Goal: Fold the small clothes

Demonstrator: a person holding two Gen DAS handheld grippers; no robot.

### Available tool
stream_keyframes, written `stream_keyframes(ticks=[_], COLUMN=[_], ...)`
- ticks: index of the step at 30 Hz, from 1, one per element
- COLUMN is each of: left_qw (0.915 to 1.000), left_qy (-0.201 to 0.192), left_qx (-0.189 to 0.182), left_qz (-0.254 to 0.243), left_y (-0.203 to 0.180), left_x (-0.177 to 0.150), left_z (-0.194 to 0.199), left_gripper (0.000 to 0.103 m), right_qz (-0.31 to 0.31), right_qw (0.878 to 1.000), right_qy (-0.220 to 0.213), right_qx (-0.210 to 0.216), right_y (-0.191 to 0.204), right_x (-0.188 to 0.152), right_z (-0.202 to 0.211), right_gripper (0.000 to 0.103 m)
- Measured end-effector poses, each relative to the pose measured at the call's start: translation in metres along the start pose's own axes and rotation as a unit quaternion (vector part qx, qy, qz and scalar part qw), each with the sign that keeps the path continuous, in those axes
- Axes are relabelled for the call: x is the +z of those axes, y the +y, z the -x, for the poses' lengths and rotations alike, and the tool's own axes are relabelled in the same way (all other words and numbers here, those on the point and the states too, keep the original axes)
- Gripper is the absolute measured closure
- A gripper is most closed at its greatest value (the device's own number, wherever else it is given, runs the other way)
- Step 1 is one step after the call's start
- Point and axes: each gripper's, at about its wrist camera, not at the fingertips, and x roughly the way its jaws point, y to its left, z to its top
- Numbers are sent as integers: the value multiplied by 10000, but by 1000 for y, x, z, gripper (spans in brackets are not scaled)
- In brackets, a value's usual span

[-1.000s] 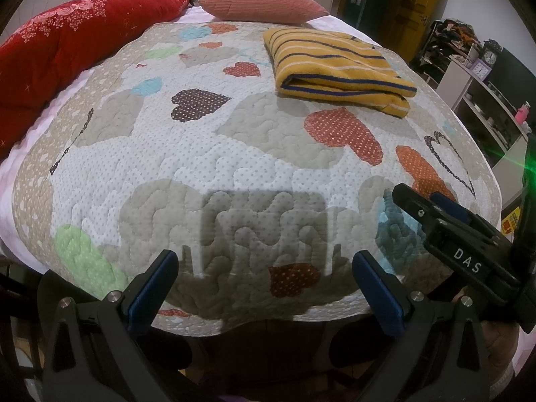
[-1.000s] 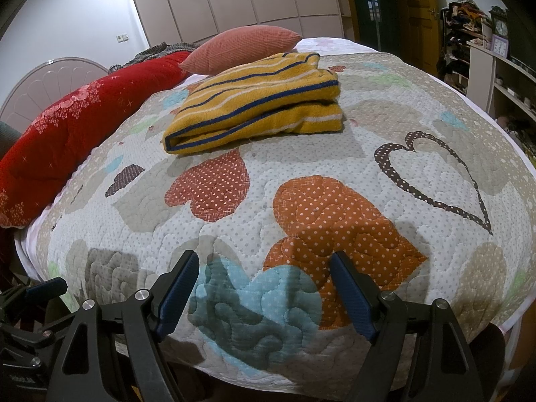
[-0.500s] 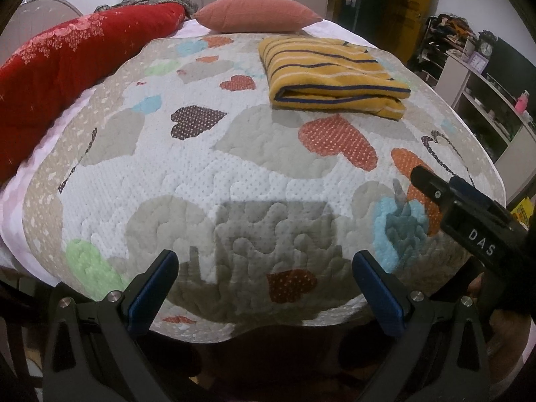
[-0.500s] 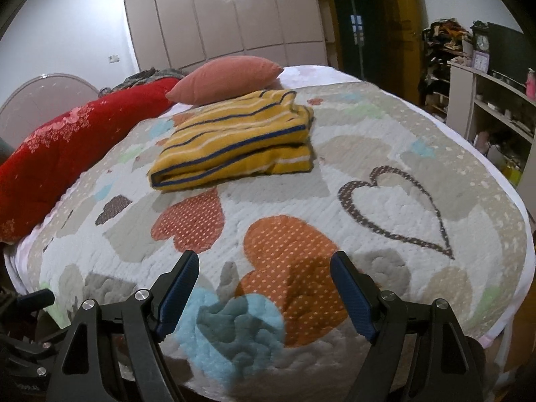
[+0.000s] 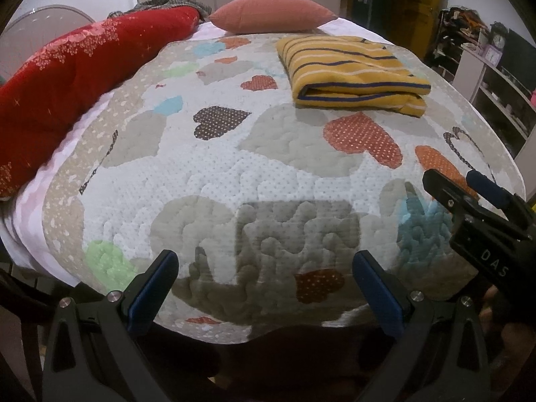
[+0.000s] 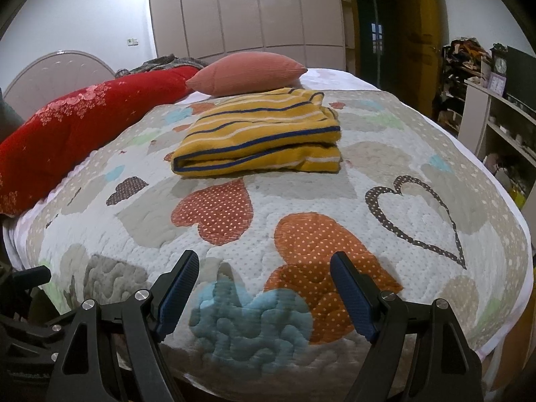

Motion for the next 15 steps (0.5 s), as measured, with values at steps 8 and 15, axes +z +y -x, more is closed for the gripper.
stream_keyframes(ticks=[8, 15], left_qw=[10000, 9999], left_qy=[38, -15], left_qx=[-10, 12], left_qz=[-25, -117], left_y=[-1, -4], left_x=[-1, -2], left_z=[-1, -1], left_gripper=[0, 0], right_qz=[7, 10], right_qw=[10000, 10000], right_qy=[2, 4], right_qx=[5, 0], right_y=[1, 1], right_x=[0, 0], right_z=[0, 0], right_gripper=[18, 18])
